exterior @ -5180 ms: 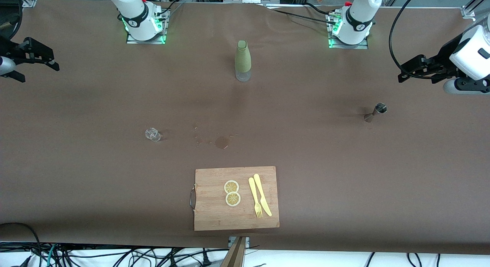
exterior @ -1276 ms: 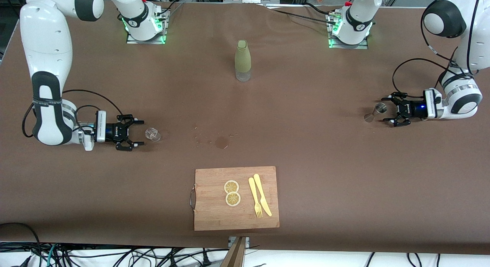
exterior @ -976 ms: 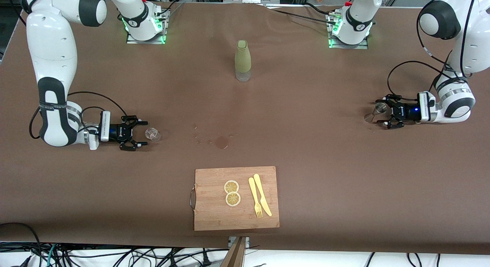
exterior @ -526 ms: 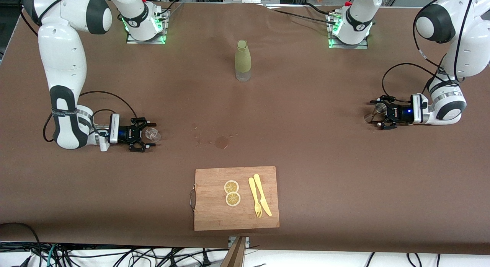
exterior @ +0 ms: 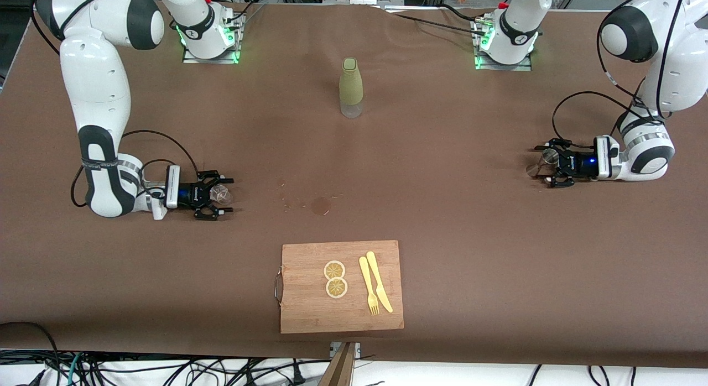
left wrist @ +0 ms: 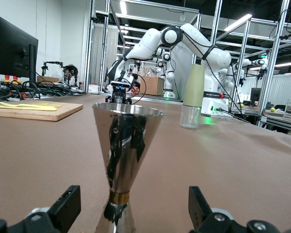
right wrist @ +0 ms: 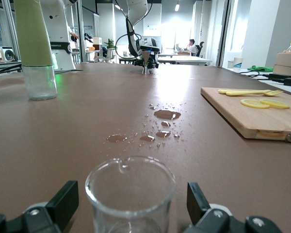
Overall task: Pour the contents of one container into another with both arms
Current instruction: 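Close the right gripper on the beaker while the left gripper grasps the jigger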
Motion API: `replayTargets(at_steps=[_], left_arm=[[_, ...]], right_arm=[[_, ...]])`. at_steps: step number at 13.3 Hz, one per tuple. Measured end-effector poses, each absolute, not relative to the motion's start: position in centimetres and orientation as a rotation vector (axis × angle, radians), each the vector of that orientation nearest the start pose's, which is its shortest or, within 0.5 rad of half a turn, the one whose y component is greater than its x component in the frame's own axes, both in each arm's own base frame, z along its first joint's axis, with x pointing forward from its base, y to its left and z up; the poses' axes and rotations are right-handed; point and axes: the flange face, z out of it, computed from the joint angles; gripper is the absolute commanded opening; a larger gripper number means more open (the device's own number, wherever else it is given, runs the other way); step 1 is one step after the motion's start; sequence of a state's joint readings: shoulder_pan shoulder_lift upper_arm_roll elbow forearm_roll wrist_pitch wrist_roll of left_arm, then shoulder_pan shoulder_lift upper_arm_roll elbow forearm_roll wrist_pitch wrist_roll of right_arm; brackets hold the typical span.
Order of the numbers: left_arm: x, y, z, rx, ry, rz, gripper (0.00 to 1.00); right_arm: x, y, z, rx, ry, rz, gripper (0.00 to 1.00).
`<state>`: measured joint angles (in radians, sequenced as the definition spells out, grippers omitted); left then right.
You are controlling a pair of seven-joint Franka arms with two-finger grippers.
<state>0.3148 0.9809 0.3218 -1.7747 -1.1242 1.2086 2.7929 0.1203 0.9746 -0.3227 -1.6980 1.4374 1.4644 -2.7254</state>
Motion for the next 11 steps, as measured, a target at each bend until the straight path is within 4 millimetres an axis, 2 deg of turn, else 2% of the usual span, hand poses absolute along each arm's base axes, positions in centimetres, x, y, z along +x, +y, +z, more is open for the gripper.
replayTargets(at_steps=[2,3,5,6,9,11], left_arm=[[46.07,20.11,4.4,1.28,-1.192,1.07,0.5],[46.07,20.14,4.42,1.28,-1.193,1.07,0.38],[46.05,20.24,4.44,1.282,-1.193,1.07,0.1],[46.03,20.28,4.44,1.283,-1.193,1.07,0.0],[46.01,20.46,4.67,1.278,-1.192,1.078,0.0],[46.01,20.46,4.68,1.277,-1.192,1.078,0.0]], right_arm=[[58.35,0.8,5.51,-1.264,-1.454,-1.04,0.91],[58.35,0.8,5.52,-1.263,-1.455,-1.041,0.86],[58.35,0.8,5.52,-1.262,-1.455,-1.042,0.63],[58.35,0.79,5.52,-1.263,-1.455,-1.042,0.46],[58.35,0.79,5.52,-1.263,-1.454,-1.043,0.09],[58.35,0.79,5.52,-1.263,-1.454,-1.043,0.0]])
